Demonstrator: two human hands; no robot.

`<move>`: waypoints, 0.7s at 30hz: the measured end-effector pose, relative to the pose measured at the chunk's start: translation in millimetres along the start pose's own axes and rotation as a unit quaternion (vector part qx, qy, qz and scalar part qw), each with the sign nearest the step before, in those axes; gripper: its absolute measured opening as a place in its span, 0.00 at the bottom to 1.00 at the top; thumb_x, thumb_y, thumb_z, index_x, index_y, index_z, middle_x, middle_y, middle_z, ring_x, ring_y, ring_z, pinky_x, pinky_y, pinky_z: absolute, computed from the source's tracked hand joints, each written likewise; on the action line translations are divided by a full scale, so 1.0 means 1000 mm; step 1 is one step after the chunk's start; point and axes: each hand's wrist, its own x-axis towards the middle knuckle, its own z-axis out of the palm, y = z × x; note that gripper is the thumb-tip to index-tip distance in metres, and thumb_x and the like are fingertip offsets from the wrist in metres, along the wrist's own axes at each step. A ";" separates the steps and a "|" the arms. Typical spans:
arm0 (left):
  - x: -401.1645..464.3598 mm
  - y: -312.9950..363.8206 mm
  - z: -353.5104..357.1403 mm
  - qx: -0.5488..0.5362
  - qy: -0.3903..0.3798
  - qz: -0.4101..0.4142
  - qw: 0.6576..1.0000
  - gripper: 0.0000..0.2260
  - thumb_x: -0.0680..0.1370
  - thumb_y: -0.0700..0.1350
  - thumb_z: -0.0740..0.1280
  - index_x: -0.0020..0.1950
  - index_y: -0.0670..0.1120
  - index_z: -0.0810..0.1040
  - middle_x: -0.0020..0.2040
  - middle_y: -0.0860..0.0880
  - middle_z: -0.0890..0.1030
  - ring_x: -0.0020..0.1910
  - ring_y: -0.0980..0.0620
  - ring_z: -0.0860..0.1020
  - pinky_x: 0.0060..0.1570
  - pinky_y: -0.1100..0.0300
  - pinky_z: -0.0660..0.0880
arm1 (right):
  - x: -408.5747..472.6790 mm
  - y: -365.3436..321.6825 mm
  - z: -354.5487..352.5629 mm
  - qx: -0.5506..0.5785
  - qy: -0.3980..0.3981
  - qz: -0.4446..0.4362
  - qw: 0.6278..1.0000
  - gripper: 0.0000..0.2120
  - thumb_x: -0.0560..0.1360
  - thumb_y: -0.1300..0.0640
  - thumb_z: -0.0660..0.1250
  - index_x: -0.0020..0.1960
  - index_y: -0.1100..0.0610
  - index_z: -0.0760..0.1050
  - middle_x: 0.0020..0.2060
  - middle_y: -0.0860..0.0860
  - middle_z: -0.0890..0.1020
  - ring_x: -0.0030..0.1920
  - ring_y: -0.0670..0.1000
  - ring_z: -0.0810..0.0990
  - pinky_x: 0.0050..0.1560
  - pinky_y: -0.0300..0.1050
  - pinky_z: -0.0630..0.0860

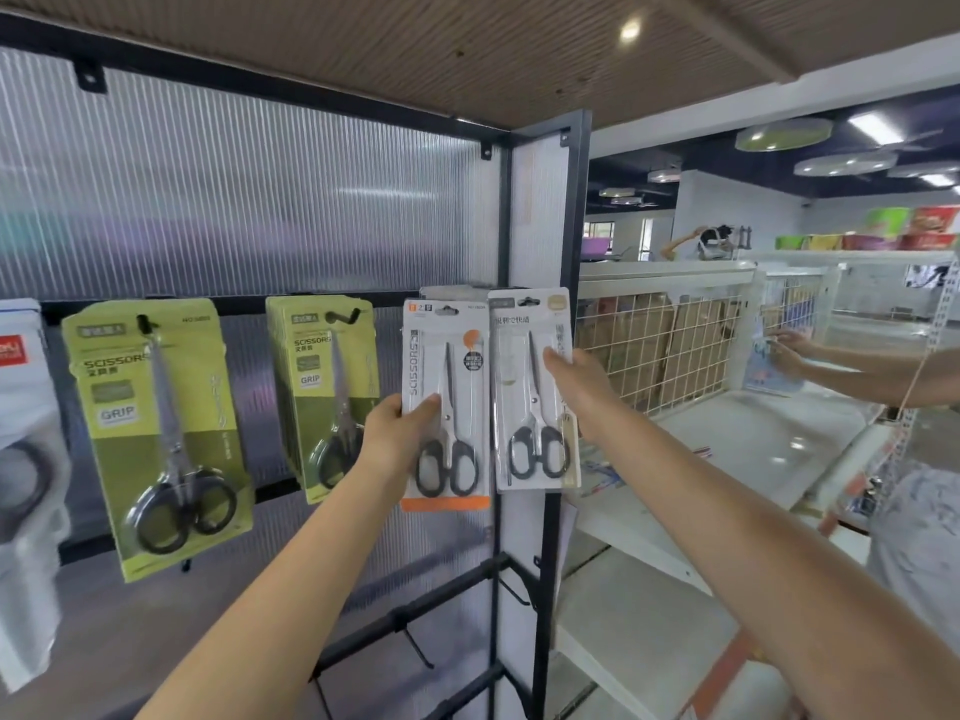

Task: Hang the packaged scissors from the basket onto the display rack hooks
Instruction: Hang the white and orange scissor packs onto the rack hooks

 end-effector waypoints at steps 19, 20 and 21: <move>0.027 -0.015 0.001 -0.015 0.004 0.000 1.000 0.06 0.78 0.42 0.66 0.53 0.43 0.76 0.48 0.48 0.81 0.49 0.48 0.80 0.55 0.52 0.76 | 0.036 0.013 0.018 -0.006 -0.025 0.036 0.999 0.26 0.81 0.46 0.56 0.74 0.59 0.59 0.72 0.55 0.65 0.71 0.56 0.63 0.68 0.51 0.61; 0.027 -0.015 0.002 -0.009 0.006 0.006 1.000 0.06 0.78 0.42 0.66 0.54 0.44 0.76 0.48 0.49 0.81 0.49 0.49 0.80 0.54 0.53 0.76 | 0.036 0.013 0.019 -0.007 -0.026 0.035 0.999 0.27 0.81 0.46 0.56 0.74 0.58 0.59 0.72 0.55 0.65 0.71 0.56 0.64 0.67 0.51 0.62; 0.029 -0.017 0.002 -0.001 0.009 0.013 1.000 0.05 0.78 0.43 0.66 0.53 0.44 0.75 0.47 0.49 0.81 0.48 0.50 0.79 0.53 0.54 0.76 | 0.038 0.013 0.020 -0.006 -0.026 0.033 0.999 0.27 0.81 0.46 0.56 0.74 0.58 0.60 0.72 0.54 0.65 0.71 0.56 0.64 0.65 0.49 0.63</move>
